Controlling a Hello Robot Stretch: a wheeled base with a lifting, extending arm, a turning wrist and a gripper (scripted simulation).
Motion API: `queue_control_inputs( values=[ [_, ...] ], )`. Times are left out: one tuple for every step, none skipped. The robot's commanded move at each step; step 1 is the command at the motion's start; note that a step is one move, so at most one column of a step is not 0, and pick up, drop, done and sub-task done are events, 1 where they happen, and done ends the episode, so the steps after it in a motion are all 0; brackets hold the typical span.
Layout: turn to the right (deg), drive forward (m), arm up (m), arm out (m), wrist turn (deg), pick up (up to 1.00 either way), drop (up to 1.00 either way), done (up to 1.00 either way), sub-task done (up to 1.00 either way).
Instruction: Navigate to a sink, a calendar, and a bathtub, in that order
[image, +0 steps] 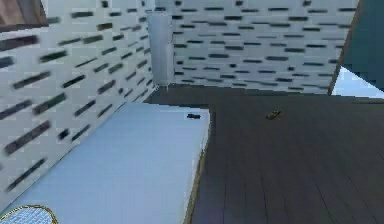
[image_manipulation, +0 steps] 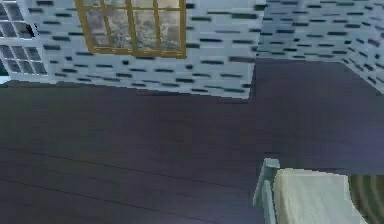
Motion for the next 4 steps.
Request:
queue_control_inputs(
  values=[
    [-45.0,0.00,0.00,0.00,0.0,0.00,0.00,0.00,0.00],
    [-45.0,0.00,0.00,0.00,0.0,0.00,0.00,0.00,0.00],
    [-6.0,0.00,0.00,0.00,0.0,0.00,0.00,0.00,0.00],
    [0.0,0.45,0.00,0.00,0.0,0.00,0.00,0.00,0.00]
  ],
)
